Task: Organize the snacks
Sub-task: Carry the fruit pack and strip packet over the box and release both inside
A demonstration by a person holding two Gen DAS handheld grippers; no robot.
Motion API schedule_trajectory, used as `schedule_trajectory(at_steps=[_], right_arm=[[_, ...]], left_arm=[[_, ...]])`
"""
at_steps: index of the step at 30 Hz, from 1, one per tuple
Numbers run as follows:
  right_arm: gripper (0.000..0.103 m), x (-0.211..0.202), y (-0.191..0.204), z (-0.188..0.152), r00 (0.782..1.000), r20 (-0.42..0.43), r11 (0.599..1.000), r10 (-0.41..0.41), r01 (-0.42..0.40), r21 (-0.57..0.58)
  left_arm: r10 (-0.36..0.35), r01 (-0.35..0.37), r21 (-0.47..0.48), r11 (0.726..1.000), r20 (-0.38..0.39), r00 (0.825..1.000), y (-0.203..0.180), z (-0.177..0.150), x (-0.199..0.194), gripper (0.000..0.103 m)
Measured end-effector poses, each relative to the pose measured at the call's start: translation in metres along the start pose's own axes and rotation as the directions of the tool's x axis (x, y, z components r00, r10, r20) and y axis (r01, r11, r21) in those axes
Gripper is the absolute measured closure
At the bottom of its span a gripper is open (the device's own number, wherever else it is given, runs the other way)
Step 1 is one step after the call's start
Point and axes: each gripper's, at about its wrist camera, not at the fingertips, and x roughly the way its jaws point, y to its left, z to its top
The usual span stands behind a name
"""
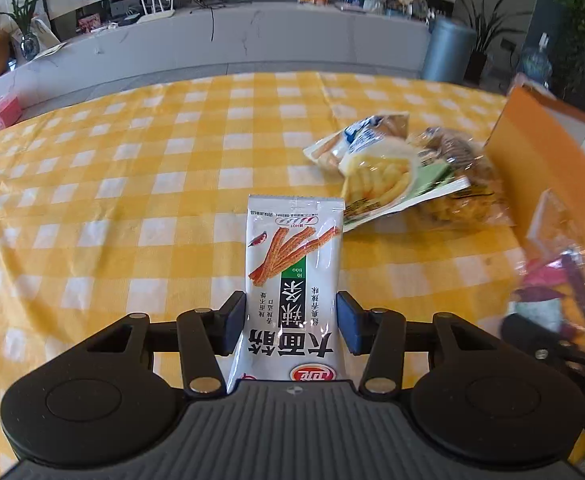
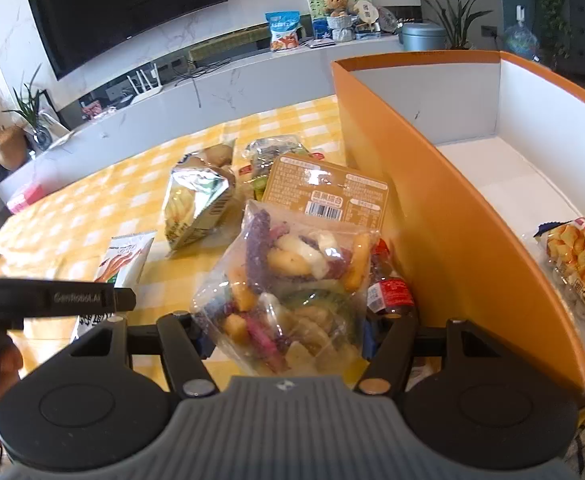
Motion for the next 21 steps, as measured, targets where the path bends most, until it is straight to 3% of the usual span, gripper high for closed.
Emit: schedule_trajectory(at_steps=[3, 8, 13, 16, 21], right_arm=[[0.041, -0.008, -0.004, 0.004, 0.998, -0.032, 0.998, 0.062, -0.062, 0.019], [0.041, -0.041, -0.004, 0.015, 0.991, 0.010, 0.990, 0.137, -0.136, -0.020], [0.041, -0.084, -0.032, 0.042, 0.969, 0.079, 0.972, 0.233, -0.235, 0.011], [0.041, -0.104, -0.059, 0.054, 0.965, 0.116, 0.971, 0.235, -0.237, 0.006], [0.041, -0.112, -0.119, 0.073, 0.979, 0.118, 0.981, 0.164, -0.174, 0.089]], left_arm=[[-0.042, 0.043, -0.018, 0.999, 0.058, 0.997, -0.005, -0.004, -0.029, 0.048], [-0.122, 0.129, -0.045, 0.991, 0.133, 0.984, -0.014, -0.002, -0.065, 0.048], [-0.239, 0.253, -0.033, 0.967, 0.220, 0.946, -0.034, 0.007, -0.092, 0.048], [-0.290, 0.296, 0.020, 0.955, 0.274, 0.917, -0.055, 0.011, -0.106, 0.048], [-0.335, 0.325, 0.082, 0.942, 0.283, 0.899, -0.091, 0.021, -0.101, 0.048]])
